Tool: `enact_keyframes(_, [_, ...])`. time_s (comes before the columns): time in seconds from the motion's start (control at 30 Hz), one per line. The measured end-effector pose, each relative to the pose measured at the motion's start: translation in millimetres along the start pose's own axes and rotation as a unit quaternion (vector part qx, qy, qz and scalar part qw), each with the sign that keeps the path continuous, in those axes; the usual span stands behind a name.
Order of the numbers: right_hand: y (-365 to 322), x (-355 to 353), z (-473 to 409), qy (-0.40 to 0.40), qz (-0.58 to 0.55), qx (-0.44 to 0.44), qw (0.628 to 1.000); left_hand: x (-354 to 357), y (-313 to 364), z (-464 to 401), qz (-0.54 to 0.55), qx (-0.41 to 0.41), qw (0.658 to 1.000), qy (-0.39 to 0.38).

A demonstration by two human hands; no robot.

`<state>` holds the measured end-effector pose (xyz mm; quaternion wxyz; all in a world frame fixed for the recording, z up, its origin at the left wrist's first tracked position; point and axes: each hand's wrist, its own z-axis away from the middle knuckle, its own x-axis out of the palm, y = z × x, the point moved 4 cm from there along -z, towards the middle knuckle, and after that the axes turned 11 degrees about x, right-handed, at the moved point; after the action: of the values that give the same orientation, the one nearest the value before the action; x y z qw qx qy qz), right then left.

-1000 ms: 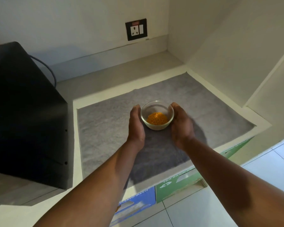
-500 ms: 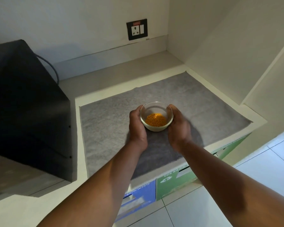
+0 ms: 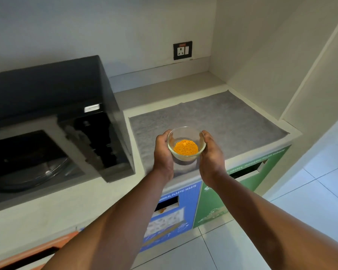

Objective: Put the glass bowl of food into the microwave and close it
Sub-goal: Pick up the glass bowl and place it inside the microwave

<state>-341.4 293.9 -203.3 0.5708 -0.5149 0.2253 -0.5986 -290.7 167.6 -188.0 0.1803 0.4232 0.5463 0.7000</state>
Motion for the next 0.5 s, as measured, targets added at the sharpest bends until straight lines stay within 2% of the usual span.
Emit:
enact_keyframes(0.1, [12, 13, 44, 0.025, -0.004, 0.004, 1.000, -25, 18, 34, 0.001, -0.011, 1.000, -0.025])
enact_keyframes(0.3, [46, 58, 123, -0.001, 0.017, 0.004, 1.000, -87, 60, 97, -0.037, -0.004, 0.998, -0.049])
enact_keyframes(0.5, [82, 108, 178, -0.046, 0.052, 0.007, 0.998, -155, 91, 137, -0.064, 0.035, 0.997, 0.010])
